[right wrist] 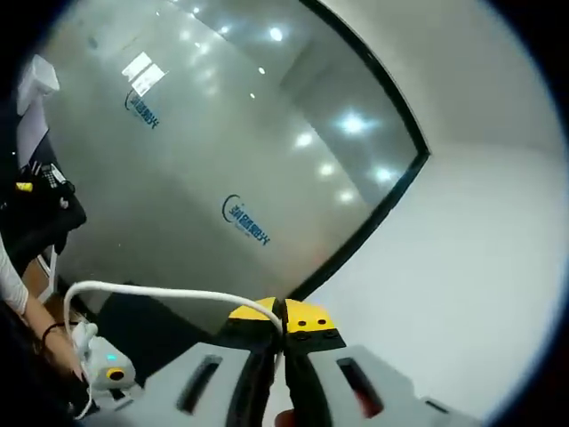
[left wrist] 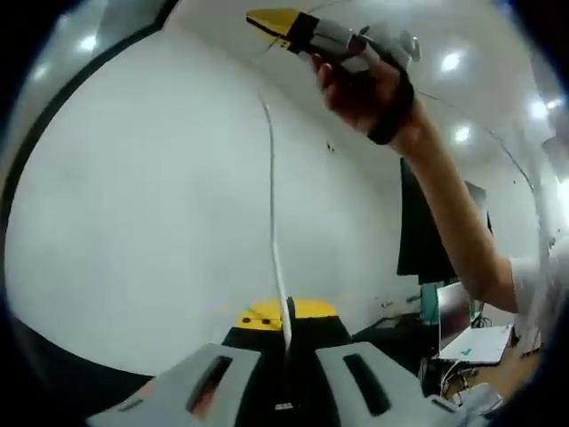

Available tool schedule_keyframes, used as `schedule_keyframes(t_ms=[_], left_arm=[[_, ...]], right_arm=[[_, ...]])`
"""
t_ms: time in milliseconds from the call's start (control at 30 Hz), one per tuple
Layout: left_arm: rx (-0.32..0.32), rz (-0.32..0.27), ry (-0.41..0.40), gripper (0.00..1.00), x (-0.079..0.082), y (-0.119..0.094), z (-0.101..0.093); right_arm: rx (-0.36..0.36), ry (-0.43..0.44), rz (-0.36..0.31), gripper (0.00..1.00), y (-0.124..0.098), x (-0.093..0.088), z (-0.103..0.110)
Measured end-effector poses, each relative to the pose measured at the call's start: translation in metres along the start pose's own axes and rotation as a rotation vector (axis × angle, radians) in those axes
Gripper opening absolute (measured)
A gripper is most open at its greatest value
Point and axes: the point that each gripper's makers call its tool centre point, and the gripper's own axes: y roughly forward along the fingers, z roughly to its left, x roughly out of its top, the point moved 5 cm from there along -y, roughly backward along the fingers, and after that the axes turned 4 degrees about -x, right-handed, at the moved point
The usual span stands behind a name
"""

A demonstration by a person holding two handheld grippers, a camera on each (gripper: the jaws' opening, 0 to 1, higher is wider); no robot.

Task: Grab the wires, straighten them and put them on the rack

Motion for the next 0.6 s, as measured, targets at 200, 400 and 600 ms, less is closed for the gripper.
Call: schedule_keyframes(t_ms=[200,400,600], left_arm=[[0.213,-0.007,0.054,0.01,0.080,-0.034,0.062],[0.402,-0.049,0.081,0.00,0.175,-0.038,0.139],[0.512,-0.084,0.241,0.00,0.241,-0.029,0.169]], right_arm=[[-0.024,-0.005,0.077,0.25,-0.012,-0.071,0.001],[0.029,0.088,0.296,0.45,-0.038,-0.190,0.034],[0.359,0.358,0.342,0.44,-0.095,-0.268,0.119]])
